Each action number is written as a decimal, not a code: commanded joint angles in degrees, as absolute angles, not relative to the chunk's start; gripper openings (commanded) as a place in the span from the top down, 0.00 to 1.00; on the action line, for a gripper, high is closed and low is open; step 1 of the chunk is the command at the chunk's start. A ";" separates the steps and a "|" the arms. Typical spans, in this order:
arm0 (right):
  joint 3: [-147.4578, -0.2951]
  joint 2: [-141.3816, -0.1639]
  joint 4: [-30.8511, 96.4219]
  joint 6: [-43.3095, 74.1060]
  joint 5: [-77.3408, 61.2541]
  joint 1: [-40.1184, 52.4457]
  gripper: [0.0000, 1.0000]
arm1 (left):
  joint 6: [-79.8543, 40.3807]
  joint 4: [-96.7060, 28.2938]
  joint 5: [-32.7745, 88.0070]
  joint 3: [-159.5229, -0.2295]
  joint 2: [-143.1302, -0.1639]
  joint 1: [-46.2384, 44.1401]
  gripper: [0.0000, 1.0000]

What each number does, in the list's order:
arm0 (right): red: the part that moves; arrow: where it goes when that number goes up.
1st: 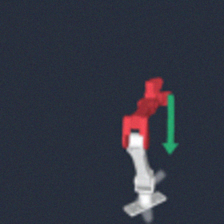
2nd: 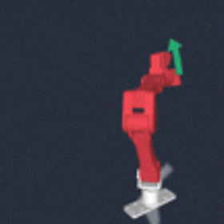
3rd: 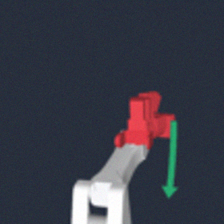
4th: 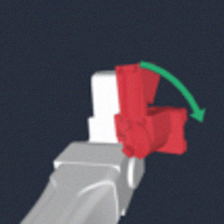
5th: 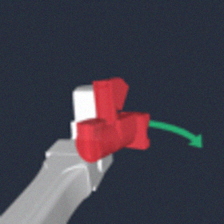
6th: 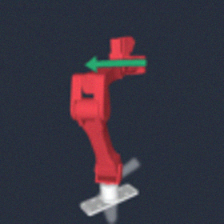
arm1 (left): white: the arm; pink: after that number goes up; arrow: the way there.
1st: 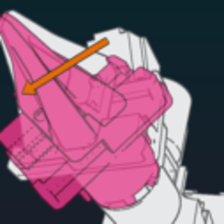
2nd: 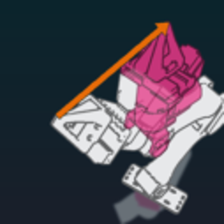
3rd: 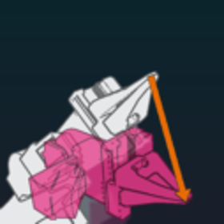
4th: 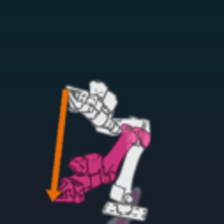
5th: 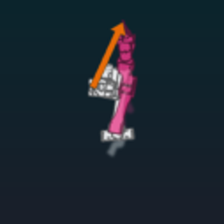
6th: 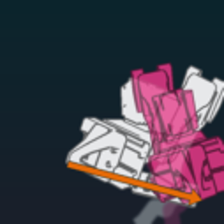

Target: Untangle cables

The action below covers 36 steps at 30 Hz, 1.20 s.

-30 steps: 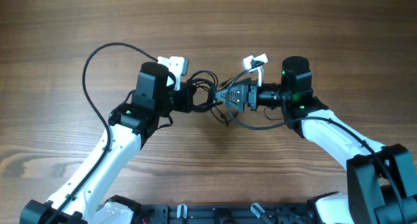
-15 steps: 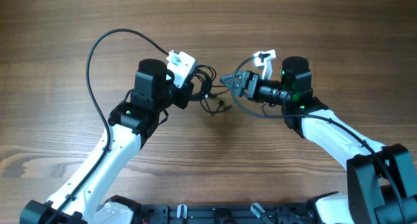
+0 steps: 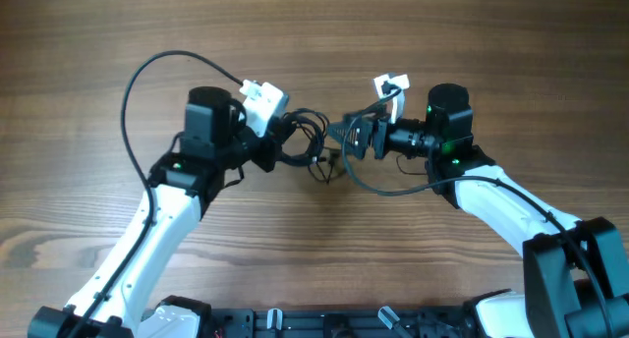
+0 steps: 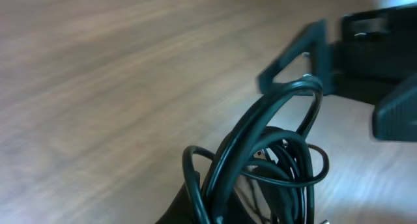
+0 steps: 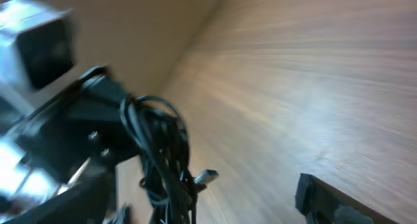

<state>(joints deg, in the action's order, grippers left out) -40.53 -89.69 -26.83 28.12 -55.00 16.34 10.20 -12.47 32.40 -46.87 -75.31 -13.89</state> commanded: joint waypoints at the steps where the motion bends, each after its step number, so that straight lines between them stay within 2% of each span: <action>1: -40.80 -89.80 -26.30 23.92 -62.26 17.30 0.16 | 9.65 -13.23 46.41 -47.16 -73.97 -12.38 0.95; 4: -40.80 -89.80 -26.35 23.90 -61.98 18.87 0.22 | 9.65 -13.45 49.56 -47.16 -73.97 -12.78 0.95; 7: -40.80 -89.80 -26.33 23.90 -62.02 20.25 0.33 | 9.65 -14.46 49.69 -47.16 -73.97 -13.58 0.95; 8: -40.80 -89.80 -26.33 23.90 -62.00 20.62 0.45 | 9.65 -14.66 49.69 -47.16 -73.97 -13.91 0.95; 9: -40.80 -89.80 -26.33 23.97 -61.98 20.88 0.64 | 9.65 -14.68 49.69 -47.16 -73.97 -14.17 0.94; 10: -40.80 -89.80 -26.33 24.03 -61.71 20.95 0.82 | 9.65 -14.68 49.63 -47.16 -73.97 -14.31 0.89; 11: -40.80 -89.80 -26.33 24.18 -60.80 20.91 0.95 | 9.63 -14.68 49.43 -47.16 -73.97 -14.31 0.85; 13: -40.80 -89.80 -26.33 27.18 -56.66 20.29 0.96 | 9.56 -14.66 49.45 -47.16 -73.97 -13.74 0.78; 15: -40.80 -89.80 -26.33 32.03 -52.34 19.22 0.96 | 5.41 -14.59 48.86 -47.16 -73.97 -12.23 0.66; 18: -40.80 -89.80 -26.33 40.05 -48.29 17.76 0.96 | -3.92 -14.63 46.89 -47.16 -73.95 -9.39 0.61; 21: -40.80 -89.80 -26.35 48.21 -44.21 18.11 0.96 | -16.73 -14.59 45.32 -47.16 -73.95 -8.08 0.36; 22: -40.80 -89.80 -26.37 51.37 -42.33 18.52 0.96 | -21.54 -14.59 45.32 -47.16 -73.97 -8.29 0.00; 25: -40.80 -89.80 -26.87 55.35 -40.82 20.29 0.96 | -26.02 -14.61 44.82 -47.16 -74.06 -9.89 0.00; 30: -40.80 -89.80 -27.22 55.77 -40.75 23.00 0.96 | -26.50 -14.70 39.70 -47.16 -74.48 -14.20 0.00; 33: -40.80 -89.80 -27.94 56.14 -40.62 23.07 0.96 | -36.42 -15.38 29.93 -47.16 -75.48 -16.45 0.02; 36: -40.80 -89.80 -28.03 56.45 -40.64 23.07 0.95 | -47.64 -16.43 21.74 -47.16 -76.34 -17.43 0.00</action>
